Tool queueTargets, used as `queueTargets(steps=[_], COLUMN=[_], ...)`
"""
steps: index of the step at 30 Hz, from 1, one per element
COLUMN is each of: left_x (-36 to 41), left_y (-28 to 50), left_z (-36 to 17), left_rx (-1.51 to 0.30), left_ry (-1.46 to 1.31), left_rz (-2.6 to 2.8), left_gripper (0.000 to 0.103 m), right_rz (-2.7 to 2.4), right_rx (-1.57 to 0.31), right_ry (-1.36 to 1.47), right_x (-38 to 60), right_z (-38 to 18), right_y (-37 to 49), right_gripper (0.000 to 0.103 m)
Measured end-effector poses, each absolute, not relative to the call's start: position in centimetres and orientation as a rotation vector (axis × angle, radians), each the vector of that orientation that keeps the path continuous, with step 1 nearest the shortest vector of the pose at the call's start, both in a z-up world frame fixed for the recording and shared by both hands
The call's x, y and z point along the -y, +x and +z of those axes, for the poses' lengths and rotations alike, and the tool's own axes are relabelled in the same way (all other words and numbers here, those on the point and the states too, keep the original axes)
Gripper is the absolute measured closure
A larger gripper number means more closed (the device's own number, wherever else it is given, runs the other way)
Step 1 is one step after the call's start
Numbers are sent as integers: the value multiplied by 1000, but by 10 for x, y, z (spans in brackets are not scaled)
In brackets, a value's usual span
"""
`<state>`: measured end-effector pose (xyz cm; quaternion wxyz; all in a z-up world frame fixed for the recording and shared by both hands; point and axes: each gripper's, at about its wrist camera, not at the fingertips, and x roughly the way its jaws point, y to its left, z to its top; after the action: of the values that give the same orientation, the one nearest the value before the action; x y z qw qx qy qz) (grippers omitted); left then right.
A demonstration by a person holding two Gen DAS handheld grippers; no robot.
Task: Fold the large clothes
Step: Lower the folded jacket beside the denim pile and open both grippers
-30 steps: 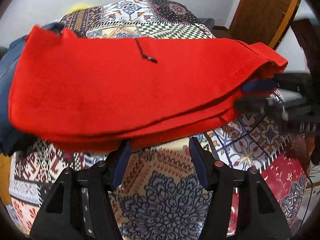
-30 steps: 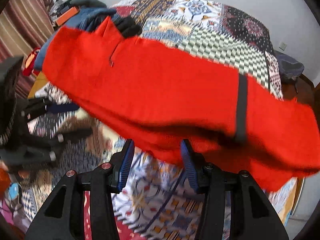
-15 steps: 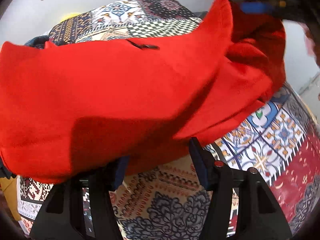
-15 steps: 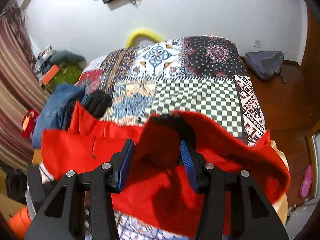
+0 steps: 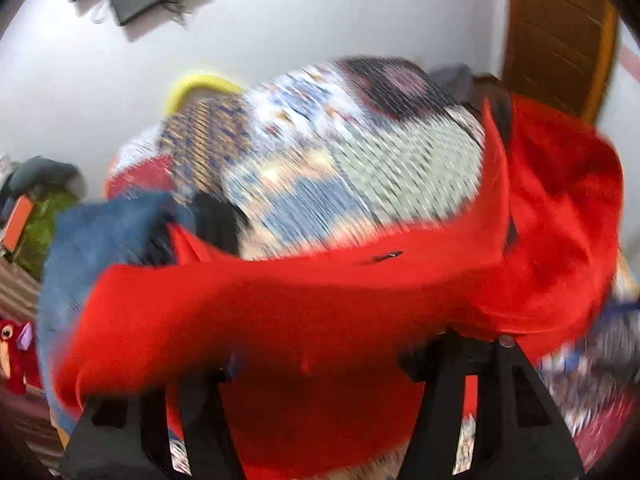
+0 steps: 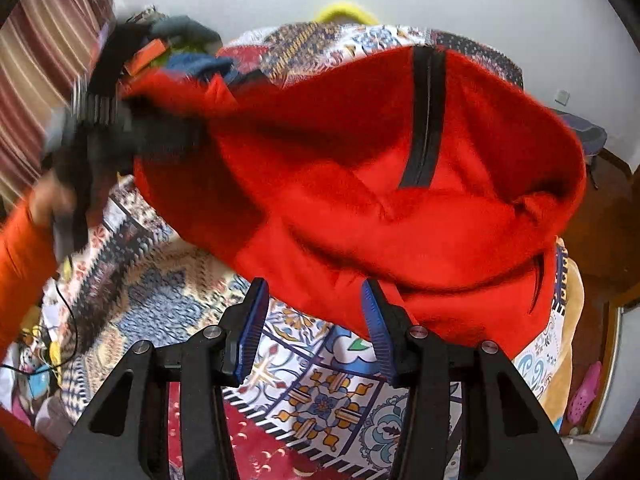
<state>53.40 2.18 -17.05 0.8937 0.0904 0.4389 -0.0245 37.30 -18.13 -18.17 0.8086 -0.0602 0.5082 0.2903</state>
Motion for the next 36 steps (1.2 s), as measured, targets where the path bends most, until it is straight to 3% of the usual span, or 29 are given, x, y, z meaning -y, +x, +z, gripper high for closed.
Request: queueTargets(steps=[7, 9, 15, 22, 26, 36], left_x=[-57, -54, -32, -19, -30, -80], left_y=[544, 533, 496, 466, 450, 403], left_z=[-124, -129, -189, -262, -265, -253], left_rx=[-828, -825, -940, -1041, -1022, -993], left_ry=[7, 42, 135, 149, 84, -151], left_rz=[-36, -45, -148, -177, -171, -86], left_gripper=[44, 39, 39, 39, 39, 39], right_rz=[488, 424, 329, 330, 312, 189], right_rx=[-1080, -1050, -1155, -1093, -1050, -925], right_ry=[-87, -53, 36, -255, -353, -290], right_x=[188, 196, 216, 206, 212, 249], right_z=[-190, -190, -220, -220, -213, -175], right_y=[412, 426, 452, 413, 392, 352], right_gripper=[59, 59, 59, 59, 59, 58])
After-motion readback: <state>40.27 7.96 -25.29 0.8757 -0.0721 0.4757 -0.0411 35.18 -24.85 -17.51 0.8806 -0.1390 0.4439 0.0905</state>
